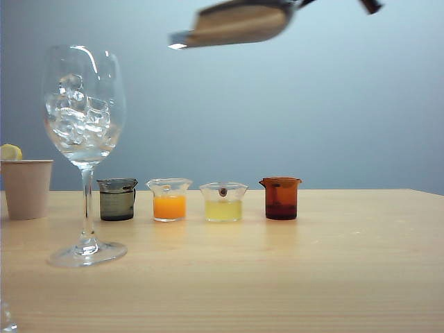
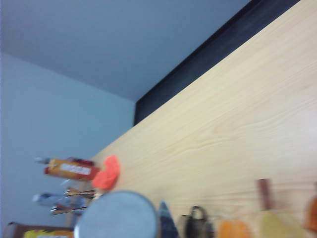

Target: Pick up the ice scoop on the desk filled with ice cubes, pour the ice into the goblet, and finally put the scoop back on the table.

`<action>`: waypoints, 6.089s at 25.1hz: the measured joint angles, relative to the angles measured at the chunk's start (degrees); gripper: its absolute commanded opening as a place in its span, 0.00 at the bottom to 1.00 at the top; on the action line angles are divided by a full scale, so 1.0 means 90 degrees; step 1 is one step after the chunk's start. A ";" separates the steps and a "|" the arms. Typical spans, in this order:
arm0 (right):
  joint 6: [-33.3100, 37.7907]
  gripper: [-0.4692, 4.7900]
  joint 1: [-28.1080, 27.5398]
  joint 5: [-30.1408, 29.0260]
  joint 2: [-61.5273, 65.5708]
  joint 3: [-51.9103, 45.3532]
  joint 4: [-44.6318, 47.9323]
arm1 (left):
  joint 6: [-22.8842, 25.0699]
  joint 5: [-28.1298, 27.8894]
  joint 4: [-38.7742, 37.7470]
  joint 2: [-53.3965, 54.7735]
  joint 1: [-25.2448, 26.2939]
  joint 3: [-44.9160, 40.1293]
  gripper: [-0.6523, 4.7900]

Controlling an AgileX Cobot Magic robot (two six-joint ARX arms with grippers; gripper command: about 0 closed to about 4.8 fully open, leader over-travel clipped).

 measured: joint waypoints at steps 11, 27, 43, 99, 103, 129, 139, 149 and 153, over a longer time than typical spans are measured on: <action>-0.0449 0.07 -0.1321 -0.0874 -0.0685 -0.1027 -0.0296 | 0.0000 -0.0005 0.0408 -0.0092 0.0000 0.0000 0.11; -0.0131 0.07 -0.2487 -0.1168 -0.1489 -0.4216 0.1698 | -0.0010 -0.0002 0.0634 -0.0376 0.0000 0.0005 0.11; -0.0500 0.07 -0.4801 -0.1979 0.0403 -0.4228 0.3288 | -0.0010 0.0000 0.0483 -0.0381 0.0000 0.0005 0.11; -0.1598 0.08 -0.6414 -0.3963 -0.0061 -0.4527 0.4027 | -0.0257 0.0148 0.0262 -0.1375 0.0000 0.0007 0.11; -0.1593 0.08 -0.6171 -0.3810 -0.0930 -0.4748 0.3589 | -0.0435 0.0032 0.0146 -0.1790 0.0002 0.0000 0.11; -0.4765 0.08 0.0481 0.0665 -0.6785 -0.6623 0.0483 | -0.1280 -0.0753 0.2953 -0.3791 0.0002 -0.4473 0.11; -0.4313 0.08 0.0610 0.0648 -0.7533 -0.8155 0.1035 | -0.1294 -0.1139 0.4048 -0.3791 0.0002 -0.5416 0.11; -0.4527 0.08 0.0610 0.0631 -0.8233 -0.8998 0.1401 | -0.1294 -0.0777 0.3781 -0.3791 0.0000 -0.5430 0.11; -0.4546 0.08 0.0610 0.0719 -0.8667 -0.9182 0.1338 | -0.1294 -0.0758 0.3781 -0.3791 0.0002 -0.5430 0.11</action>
